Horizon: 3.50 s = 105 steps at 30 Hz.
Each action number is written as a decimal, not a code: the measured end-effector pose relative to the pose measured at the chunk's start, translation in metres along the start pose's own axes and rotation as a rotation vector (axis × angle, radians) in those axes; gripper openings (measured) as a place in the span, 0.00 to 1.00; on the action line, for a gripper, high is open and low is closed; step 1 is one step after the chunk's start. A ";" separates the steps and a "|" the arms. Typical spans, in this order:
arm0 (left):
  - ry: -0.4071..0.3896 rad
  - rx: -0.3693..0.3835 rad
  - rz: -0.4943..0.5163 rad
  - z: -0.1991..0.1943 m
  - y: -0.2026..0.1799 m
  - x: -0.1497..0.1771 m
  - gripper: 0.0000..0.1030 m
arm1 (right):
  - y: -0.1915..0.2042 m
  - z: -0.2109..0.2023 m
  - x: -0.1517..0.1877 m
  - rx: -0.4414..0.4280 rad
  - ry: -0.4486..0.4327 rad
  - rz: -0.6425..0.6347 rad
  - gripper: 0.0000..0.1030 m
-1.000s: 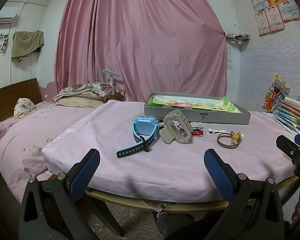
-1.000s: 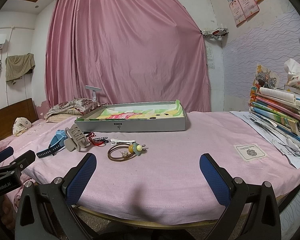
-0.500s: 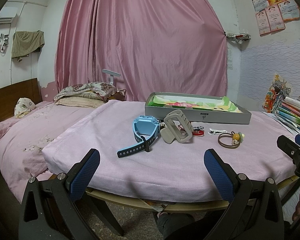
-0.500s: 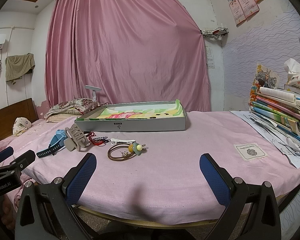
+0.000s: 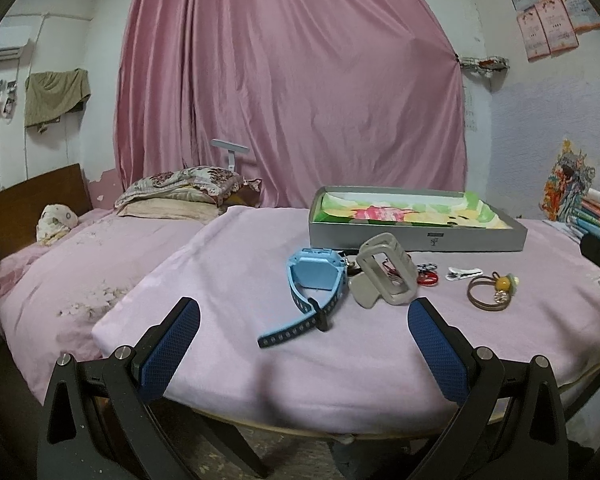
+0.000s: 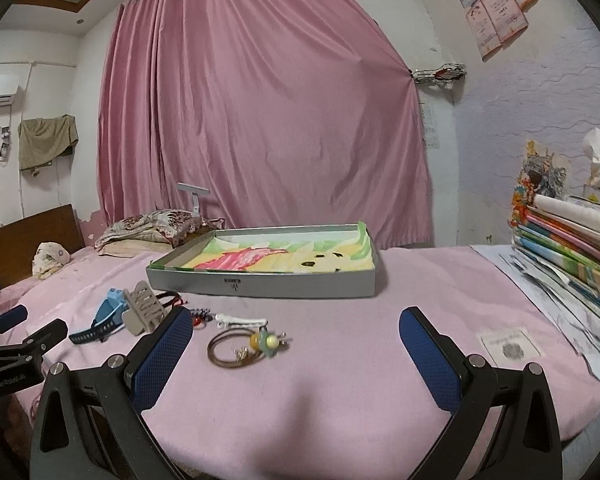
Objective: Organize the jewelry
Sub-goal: 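Grasp the blue smartwatch with the left gripper while the right gripper grasps the beaded brown hair tie, then carry both items into the gray tray and open both grippers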
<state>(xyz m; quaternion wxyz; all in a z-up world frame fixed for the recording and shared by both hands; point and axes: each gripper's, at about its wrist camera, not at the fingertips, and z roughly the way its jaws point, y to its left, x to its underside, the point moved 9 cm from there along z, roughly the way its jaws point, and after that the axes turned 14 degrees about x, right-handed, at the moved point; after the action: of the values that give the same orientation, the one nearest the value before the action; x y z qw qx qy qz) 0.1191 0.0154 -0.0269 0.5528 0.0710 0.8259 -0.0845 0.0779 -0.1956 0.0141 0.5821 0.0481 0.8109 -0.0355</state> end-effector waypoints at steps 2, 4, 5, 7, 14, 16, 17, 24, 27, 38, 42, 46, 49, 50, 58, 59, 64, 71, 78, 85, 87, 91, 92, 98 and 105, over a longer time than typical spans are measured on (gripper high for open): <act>0.020 0.004 0.013 0.007 0.004 -0.001 0.99 | 0.004 0.007 -0.001 -0.013 0.020 -0.008 1.00; 0.047 0.015 0.020 0.016 0.008 -0.001 0.99 | 0.009 0.016 0.001 -0.012 0.047 -0.019 1.00; 0.058 0.019 0.020 0.020 0.010 -0.001 0.99 | 0.010 0.020 0.002 -0.016 0.059 -0.024 1.00; 0.086 0.034 0.021 0.030 0.014 -0.002 0.99 | 0.015 0.029 0.006 -0.030 0.088 -0.033 1.00; 0.185 0.086 0.029 0.066 0.021 0.000 0.99 | 0.036 0.049 0.016 -0.097 0.172 -0.076 0.94; 0.204 0.098 0.024 0.073 0.022 0.002 0.98 | 0.041 0.056 0.019 -0.100 0.209 -0.087 0.83; 0.210 0.105 0.020 0.076 0.022 0.002 0.97 | 0.042 0.060 0.021 -0.101 0.225 -0.089 0.78; 0.263 0.126 0.010 0.097 0.020 0.006 0.92 | 0.050 0.082 0.036 -0.109 0.343 -0.113 0.62; 0.283 0.137 0.004 0.104 0.019 0.006 0.85 | 0.052 0.086 0.039 -0.109 0.373 -0.123 0.59; 0.348 0.180 -0.040 0.119 0.018 0.010 0.58 | 0.055 0.101 0.046 -0.084 0.446 -0.131 0.39; 0.361 0.179 -0.061 0.115 0.018 0.012 0.49 | 0.054 0.102 0.046 -0.084 0.454 -0.121 0.35; 0.364 0.173 -0.072 0.110 0.020 0.015 0.30 | 0.049 0.101 0.047 -0.084 0.461 -0.107 0.26; 0.368 0.182 -0.088 0.108 0.019 0.015 0.22 | 0.047 0.101 0.047 -0.092 0.461 -0.100 0.26; 0.371 0.181 -0.089 0.108 0.018 0.015 0.20 | 0.048 0.100 0.047 -0.095 0.461 -0.097 0.26; 0.331 0.154 -0.134 0.090 0.010 0.019 0.10 | 0.047 0.090 0.042 -0.134 0.415 -0.074 0.26; 0.319 0.149 -0.132 0.087 0.009 0.020 0.10 | 0.048 0.088 0.041 -0.138 0.405 -0.072 0.26; 0.261 0.122 -0.151 0.072 0.004 0.021 0.10 | 0.050 0.079 0.033 -0.165 0.356 -0.051 0.26; 0.152 0.097 -0.147 0.054 0.001 0.005 0.09 | 0.054 0.071 0.022 -0.202 0.297 -0.018 0.26; 0.060 0.139 -0.098 0.053 -0.018 -0.023 0.09 | 0.052 0.068 0.005 -0.207 0.229 0.038 0.26; 0.012 0.206 -0.069 0.075 -0.034 -0.067 0.09 | 0.047 0.077 -0.025 -0.181 0.182 0.075 0.26; 0.007 0.216 -0.068 0.082 -0.037 -0.079 0.09 | 0.046 0.081 -0.034 -0.176 0.181 0.085 0.26; 0.002 0.234 -0.068 0.102 -0.040 -0.102 0.09 | 0.043 0.094 -0.053 -0.158 0.170 0.093 0.26; 0.004 0.239 -0.073 0.107 -0.040 -0.106 0.09 | 0.042 0.099 -0.057 -0.152 0.169 0.091 0.26; 0.088 0.258 -0.121 0.154 -0.033 -0.128 0.09 | 0.037 0.138 -0.078 -0.131 0.192 0.094 0.26; 0.293 0.286 -0.184 0.223 -0.029 -0.119 0.09 | 0.035 0.194 -0.069 -0.122 0.313 0.098 0.26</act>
<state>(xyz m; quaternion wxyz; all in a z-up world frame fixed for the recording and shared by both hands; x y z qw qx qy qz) 0.3588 -0.0641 0.0011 0.4011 0.0844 0.8801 -0.2395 0.2861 -0.1853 0.0173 0.4516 0.0568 0.8890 0.0501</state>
